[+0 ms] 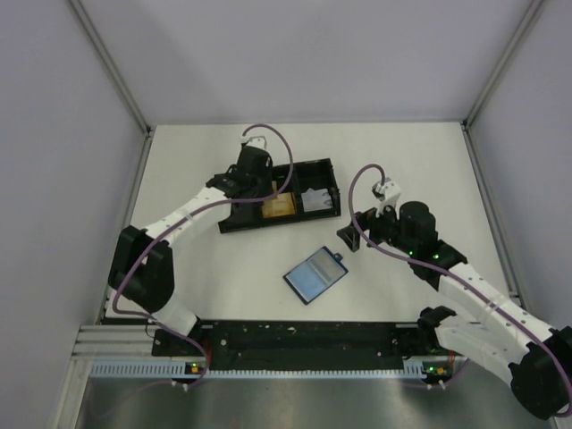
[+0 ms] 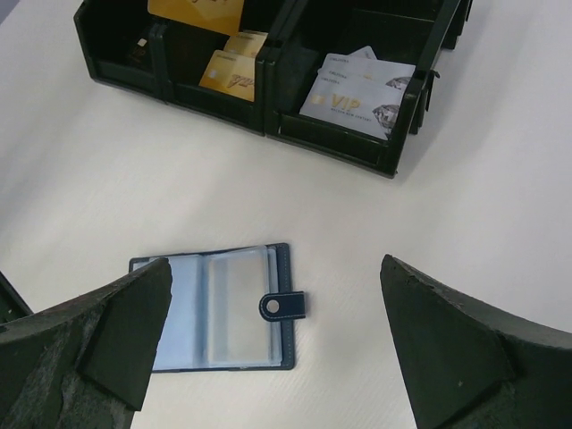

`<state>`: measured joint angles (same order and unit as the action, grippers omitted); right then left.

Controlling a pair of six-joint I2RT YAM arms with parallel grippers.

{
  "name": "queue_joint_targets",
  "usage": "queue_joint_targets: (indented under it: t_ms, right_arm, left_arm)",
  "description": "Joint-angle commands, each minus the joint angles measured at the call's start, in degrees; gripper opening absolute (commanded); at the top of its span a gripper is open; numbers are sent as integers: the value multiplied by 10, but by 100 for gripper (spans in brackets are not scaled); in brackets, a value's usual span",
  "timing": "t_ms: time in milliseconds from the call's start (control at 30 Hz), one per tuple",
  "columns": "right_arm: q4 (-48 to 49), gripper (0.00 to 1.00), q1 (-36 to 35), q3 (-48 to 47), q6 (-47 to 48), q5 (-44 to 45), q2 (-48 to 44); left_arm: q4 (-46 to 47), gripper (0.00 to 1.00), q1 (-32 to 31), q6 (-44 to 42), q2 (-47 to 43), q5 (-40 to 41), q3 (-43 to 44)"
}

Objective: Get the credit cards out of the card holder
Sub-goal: Place the credit card in the storage box, then remove the credit card from the card holder.

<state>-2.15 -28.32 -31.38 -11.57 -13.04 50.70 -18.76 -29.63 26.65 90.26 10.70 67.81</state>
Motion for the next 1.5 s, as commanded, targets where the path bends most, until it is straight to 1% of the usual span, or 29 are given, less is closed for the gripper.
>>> queue_joint_targets:
  t_ms: [0,300,433,567,633,733,767,900,967,1067,1200,1300,1467]
  right_arm:
    - [36,98,4,6,-3,10,-11]
    - [42,98,4,11,-7,11,-11]
    - [44,98,4,11,-8,7,-5]
    - [46,98,4,11,-8,-5,6]
    - [40,98,4,3,-8,-13,12]
    - [23,98,4,-13,-5,-25,19]
    - [3,98,4,-18,-5,-30,22]
    - [-21,96,1,-32,-11,-43,29]
    - [-35,95,-2,-34,-15,-45,30]
    - [-52,93,-12,-36,-21,-52,29]
    - [-66,89,-29,-36,-37,-67,33]
    - [-73,86,-42,-34,-50,-81,41]
    - [-76,77,-67,-35,-66,-78,76]
  left_arm:
    - [-11,0,6,22,47,-44,71]
    - [-115,0,14,42,152,-76,168]
    - [-109,1,19,42,157,-132,172]
    - [-98,11,23,38,164,-142,172]
    - [-111,22,24,32,167,-129,178]
    - [-131,36,23,25,157,-94,178]
    - [-137,39,23,23,147,-83,175]
    - [-138,58,23,12,98,-54,153]
    - [-141,64,23,5,73,-45,144]
    - [-148,65,23,-1,39,-44,129]
    - [-147,65,11,3,-15,-77,88]
    - [-138,65,-33,16,-60,-95,33]
    - [-108,61,-149,58,-124,-104,-86]
